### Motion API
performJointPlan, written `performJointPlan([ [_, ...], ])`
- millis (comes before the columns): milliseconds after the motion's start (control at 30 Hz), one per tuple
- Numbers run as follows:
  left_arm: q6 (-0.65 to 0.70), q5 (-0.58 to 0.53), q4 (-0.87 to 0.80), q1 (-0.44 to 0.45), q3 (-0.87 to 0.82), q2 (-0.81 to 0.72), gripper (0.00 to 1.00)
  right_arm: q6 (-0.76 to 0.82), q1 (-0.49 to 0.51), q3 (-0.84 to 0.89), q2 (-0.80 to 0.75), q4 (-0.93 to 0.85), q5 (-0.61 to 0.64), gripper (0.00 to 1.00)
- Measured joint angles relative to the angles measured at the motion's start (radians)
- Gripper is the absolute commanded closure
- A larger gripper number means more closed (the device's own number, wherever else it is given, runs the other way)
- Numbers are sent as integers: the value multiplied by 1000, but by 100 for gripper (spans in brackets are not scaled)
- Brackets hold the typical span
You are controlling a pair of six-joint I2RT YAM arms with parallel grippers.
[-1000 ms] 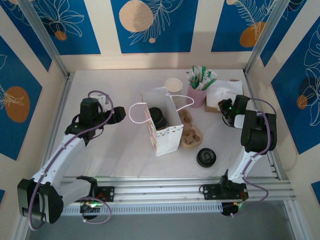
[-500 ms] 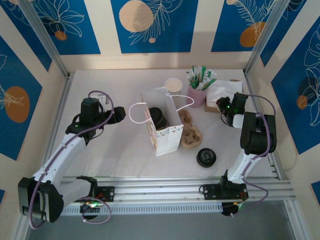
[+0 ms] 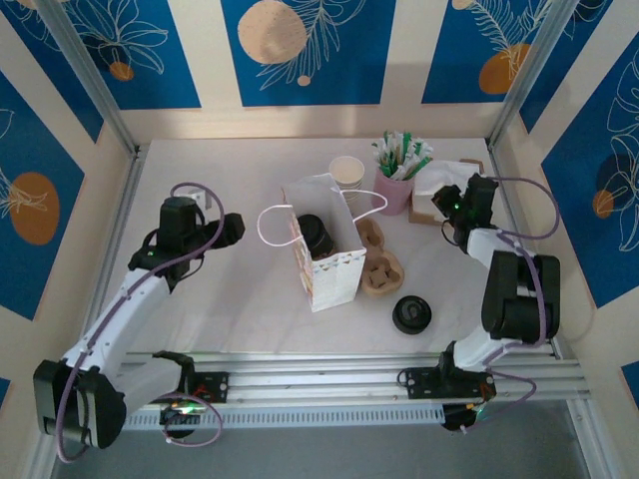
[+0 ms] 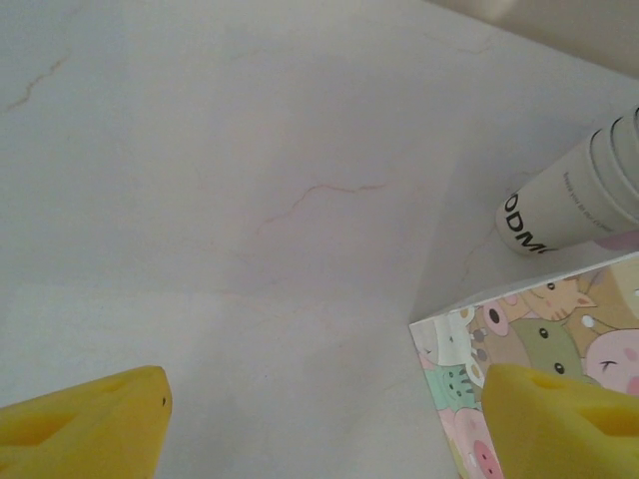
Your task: Pack the takeout coffee
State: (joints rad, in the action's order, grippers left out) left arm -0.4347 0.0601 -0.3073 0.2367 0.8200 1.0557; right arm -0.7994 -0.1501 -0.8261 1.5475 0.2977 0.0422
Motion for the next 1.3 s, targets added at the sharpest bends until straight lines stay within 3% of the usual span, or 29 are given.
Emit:
performJointPlan([
  [300, 5, 2, 9, 0, 0, -64, 18, 48, 52, -110, -290, -286, 14, 100],
  [467, 34, -13, 33, 0, -2, -164, 8, 74, 76, -164, -441, -457, 7, 100],
  [633, 77, -18, 83, 1, -18, -257, 6, 94, 107, -205, -575, -611, 14, 100],
  [967, 150, 179, 208, 8, 2, -282, 13, 187, 220, -362, -716, -829, -13, 100],
  [1167, 187, 283, 223, 98, 148, -194, 15, 259, 308, -458, -740, -877, -108, 100],
  [1300, 285, 320, 212, 200, 242, -133, 16, 323, 365, -505, -740, -880, -216, 100],
])
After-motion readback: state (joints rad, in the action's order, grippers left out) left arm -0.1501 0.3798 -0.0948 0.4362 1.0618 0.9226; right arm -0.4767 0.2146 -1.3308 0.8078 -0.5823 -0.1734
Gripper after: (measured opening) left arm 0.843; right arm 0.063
